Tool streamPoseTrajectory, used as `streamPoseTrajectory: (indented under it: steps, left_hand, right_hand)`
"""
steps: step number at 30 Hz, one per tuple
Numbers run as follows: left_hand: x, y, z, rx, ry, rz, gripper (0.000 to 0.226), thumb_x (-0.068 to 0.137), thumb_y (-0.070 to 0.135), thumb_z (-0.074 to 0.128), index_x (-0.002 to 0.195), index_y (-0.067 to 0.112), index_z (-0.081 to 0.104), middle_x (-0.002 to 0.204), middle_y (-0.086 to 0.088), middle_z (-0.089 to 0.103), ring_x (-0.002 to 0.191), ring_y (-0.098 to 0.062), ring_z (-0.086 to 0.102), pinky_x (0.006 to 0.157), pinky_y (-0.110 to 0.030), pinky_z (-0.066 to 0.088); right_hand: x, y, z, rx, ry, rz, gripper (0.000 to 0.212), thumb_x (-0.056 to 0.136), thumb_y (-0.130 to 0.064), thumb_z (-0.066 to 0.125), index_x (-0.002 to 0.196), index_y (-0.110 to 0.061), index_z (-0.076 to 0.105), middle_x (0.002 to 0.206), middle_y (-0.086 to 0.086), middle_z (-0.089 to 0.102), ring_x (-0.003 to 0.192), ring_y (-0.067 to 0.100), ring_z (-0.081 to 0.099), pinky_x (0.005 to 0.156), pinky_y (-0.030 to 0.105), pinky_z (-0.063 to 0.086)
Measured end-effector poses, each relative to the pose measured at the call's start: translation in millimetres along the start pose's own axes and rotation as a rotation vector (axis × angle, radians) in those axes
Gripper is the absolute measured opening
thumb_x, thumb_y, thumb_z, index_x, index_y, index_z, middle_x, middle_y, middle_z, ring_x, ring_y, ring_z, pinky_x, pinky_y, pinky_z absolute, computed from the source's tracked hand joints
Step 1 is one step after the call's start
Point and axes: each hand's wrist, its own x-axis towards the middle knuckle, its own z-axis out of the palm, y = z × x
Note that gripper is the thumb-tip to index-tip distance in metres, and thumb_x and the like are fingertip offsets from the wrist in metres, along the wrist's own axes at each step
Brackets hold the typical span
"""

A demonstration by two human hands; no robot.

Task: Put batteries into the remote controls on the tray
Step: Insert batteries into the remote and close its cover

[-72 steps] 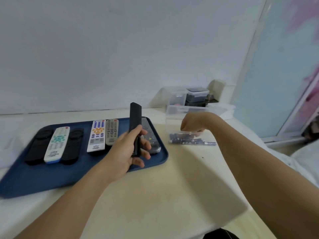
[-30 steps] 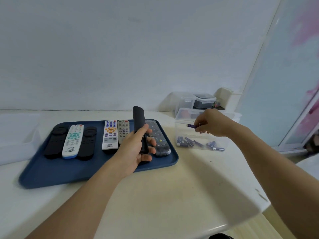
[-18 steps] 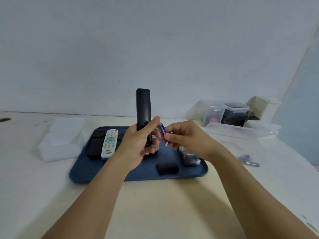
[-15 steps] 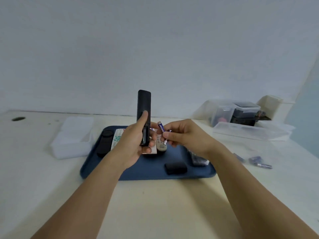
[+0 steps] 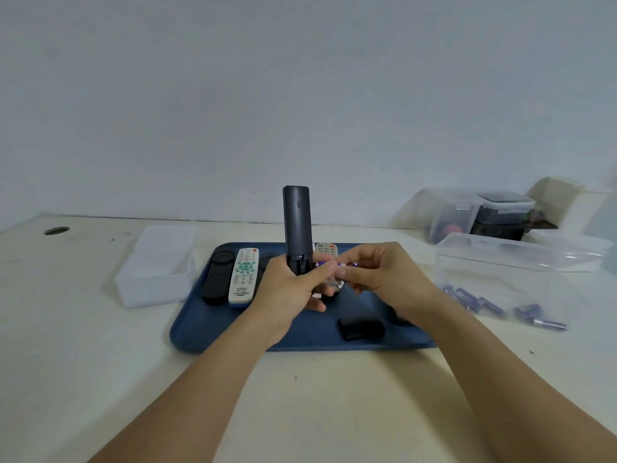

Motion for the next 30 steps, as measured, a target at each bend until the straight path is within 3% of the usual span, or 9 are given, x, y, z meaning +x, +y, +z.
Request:
streamPoseTrajectory:
  steps: [4,7,10,13,17,22,27,30]
  left_hand:
    - [1.8,3.1,3.0,-0.029,0.045,0.042,0.005,0.090,0.012,0.074,0.095,0.012,0.076,0.066,0.005,0.070,0.053,-0.010,0.059,0.041,-0.023,0.045]
    - [2.1,5.2,3.2,-0.080,0.059,0.003,0.004,0.093,0.013,0.070,0.091,0.013,0.074,0.072,-0.002,0.070,0.052,-0.012,0.060,0.040,-0.023,0.044]
    - [1.5,7.4,3.3,-0.132,-0.014,-0.083,0.006,0.097,0.017,0.065,0.097,0.013,0.070,0.077,-0.007,0.071,0.053,-0.012,0.060,0.040,-0.021,0.044]
    - [0.5,9.5,4.3,-0.168,-0.082,-0.156,0.009,0.100,0.020,0.061,0.098,0.013,0.067,0.069,-0.005,0.068,0.050,-0.010,0.054,0.038,-0.019,0.039]
    - [0.0,9.6,6.7,-0.239,-0.097,-0.196,0.010,0.099,0.020,0.062,0.100,0.011,0.066,0.068,-0.004,0.064,0.049,-0.010,0.050,0.037,-0.019,0.034]
    - [0.0,7.1,5.7,-0.120,-0.136,-0.192,0.015,0.094,0.022,0.070,0.103,0.010,0.070,0.078,-0.003,0.072,0.055,-0.008,0.059,0.039,-0.018,0.041]
    - [0.5,9.6,8.1,-0.215,-0.077,-0.225,0.016,0.094,0.020,0.068,0.106,0.009,0.072,0.088,-0.004,0.077,0.055,-0.007,0.063,0.038,-0.016,0.044]
    - [1.5,12.5,8.9,-0.277,-0.037,-0.252,0.013,0.097,0.020,0.065,0.102,0.009,0.072,0.087,-0.002,0.078,0.054,-0.007,0.062,0.038,-0.014,0.043]
  right_hand:
    - [1.3,2.6,8.0,0.236,0.085,0.035,0.010,0.087,-0.002,0.072,0.096,-0.002,0.076,0.073,0.006,0.072,0.058,0.010,0.057,0.058,0.019,0.050]
    - [2.2,5.3,15.7,0.398,0.169,0.048,0.009,0.085,-0.002,0.073,0.094,-0.001,0.074,0.071,0.008,0.071,0.057,0.012,0.058,0.057,0.019,0.050]
    - [1.6,3.2,18.7,0.329,0.237,-0.016,0.009,0.086,-0.004,0.074,0.094,0.000,0.073,0.069,0.007,0.072,0.054,0.009,0.058,0.055,0.020,0.049]
    - [1.8,2.4,18.3,0.250,0.263,-0.062,0.010,0.087,-0.009,0.074,0.090,0.000,0.073,0.069,0.008,0.071,0.053,0.011,0.054,0.053,0.022,0.045]
    - [2.9,1.6,18.6,0.215,0.239,0.001,0.019,0.090,-0.018,0.072,0.091,0.001,0.071,0.069,0.008,0.065,0.054,0.011,0.050,0.053,0.022,0.043]
    - [1.9,-2.1,17.3,0.377,0.140,0.114,0.019,0.093,-0.020,0.067,0.083,-0.004,0.069,0.060,0.001,0.062,0.057,0.012,0.053,0.055,0.018,0.046]
    - [4.5,-2.7,11.8,0.480,0.187,0.274,0.022,0.102,-0.018,0.055,0.100,-0.005,0.073,0.063,-0.001,0.058,0.059,0.009,0.052,0.059,0.019,0.049]
    - [2.0,-6.6,9.1,0.574,0.116,0.375,0.029,0.108,-0.014,0.039,0.117,-0.004,0.066,0.062,-0.002,0.045,0.052,0.009,0.039,0.046,0.018,0.039]
